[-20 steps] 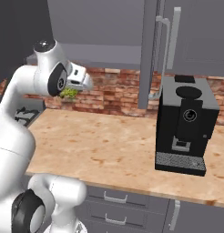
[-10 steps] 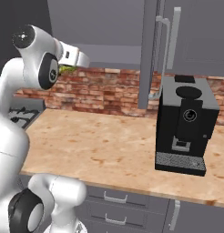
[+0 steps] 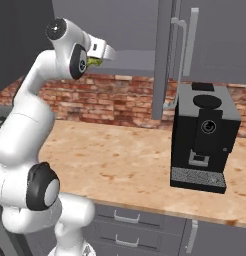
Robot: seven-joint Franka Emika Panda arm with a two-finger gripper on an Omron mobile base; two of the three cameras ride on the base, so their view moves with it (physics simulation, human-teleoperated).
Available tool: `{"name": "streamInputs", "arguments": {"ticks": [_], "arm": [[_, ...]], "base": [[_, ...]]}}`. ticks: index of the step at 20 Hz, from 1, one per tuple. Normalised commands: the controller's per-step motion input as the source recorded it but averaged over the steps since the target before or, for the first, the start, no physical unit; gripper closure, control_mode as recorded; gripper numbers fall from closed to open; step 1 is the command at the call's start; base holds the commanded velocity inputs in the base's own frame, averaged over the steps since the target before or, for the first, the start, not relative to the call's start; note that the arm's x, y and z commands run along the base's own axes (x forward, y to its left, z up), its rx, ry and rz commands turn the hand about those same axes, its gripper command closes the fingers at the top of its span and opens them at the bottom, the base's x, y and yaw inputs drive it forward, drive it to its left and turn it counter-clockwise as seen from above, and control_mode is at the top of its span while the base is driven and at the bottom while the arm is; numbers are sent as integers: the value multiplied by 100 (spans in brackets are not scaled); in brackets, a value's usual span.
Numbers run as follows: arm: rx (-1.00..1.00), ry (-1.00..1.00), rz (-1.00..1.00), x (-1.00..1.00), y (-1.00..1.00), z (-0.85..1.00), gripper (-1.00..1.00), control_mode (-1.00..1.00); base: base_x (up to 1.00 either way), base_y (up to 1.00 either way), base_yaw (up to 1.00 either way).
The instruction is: Pick the broccoli from the counter and place it in the cabinet. Then close the cabinet.
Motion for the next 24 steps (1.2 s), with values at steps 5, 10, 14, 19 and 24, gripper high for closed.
{"name": "streamInputs", "arguments": {"ticks": [5,10,14,19,24], "arm": [[0,23,-3,100,-4,1,100,-100],[0,7,0,100,0,-7,100,-100],[-1,-2,0,92,2,-40,100,-100],[-1,-21,0,48,3,-45,-100,-100],[0,-3,0,-14,0,-16,-100,-100]], "base": [[0,0,0],[0,0,0],[0,0,0],[0,0,0],[0,0,0]]}}
